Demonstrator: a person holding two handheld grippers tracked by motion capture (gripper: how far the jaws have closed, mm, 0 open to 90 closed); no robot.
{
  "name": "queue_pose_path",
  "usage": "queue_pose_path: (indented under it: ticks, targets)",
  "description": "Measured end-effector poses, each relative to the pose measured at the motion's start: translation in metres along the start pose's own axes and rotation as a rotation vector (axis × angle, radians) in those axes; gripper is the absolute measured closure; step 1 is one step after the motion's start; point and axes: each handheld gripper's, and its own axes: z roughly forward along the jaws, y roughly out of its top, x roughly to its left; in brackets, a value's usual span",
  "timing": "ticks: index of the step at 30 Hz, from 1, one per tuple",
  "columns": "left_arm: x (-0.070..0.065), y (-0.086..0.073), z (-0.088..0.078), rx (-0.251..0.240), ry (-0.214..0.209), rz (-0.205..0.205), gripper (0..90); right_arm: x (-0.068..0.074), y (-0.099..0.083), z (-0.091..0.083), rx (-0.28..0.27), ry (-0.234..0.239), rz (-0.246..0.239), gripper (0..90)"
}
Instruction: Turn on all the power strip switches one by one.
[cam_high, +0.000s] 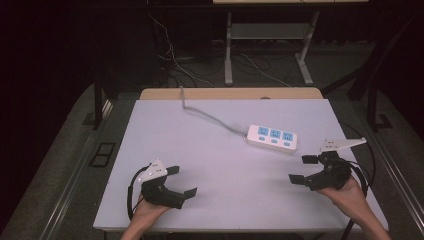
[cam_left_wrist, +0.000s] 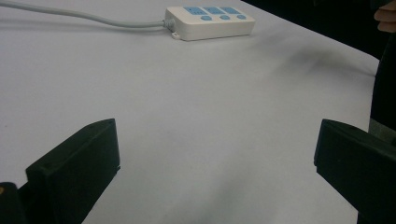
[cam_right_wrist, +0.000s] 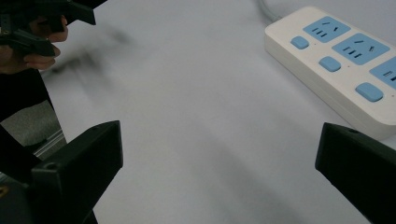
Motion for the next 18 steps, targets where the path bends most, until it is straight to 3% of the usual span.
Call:
queue_pose_path:
  ticks: [18]
  targets:
    - [0.0,0.0,0.0,0.002,-0.001,0.003,0.0,-0.013,0.024,0.004,0.057,-0.028,-0.024,0.6]
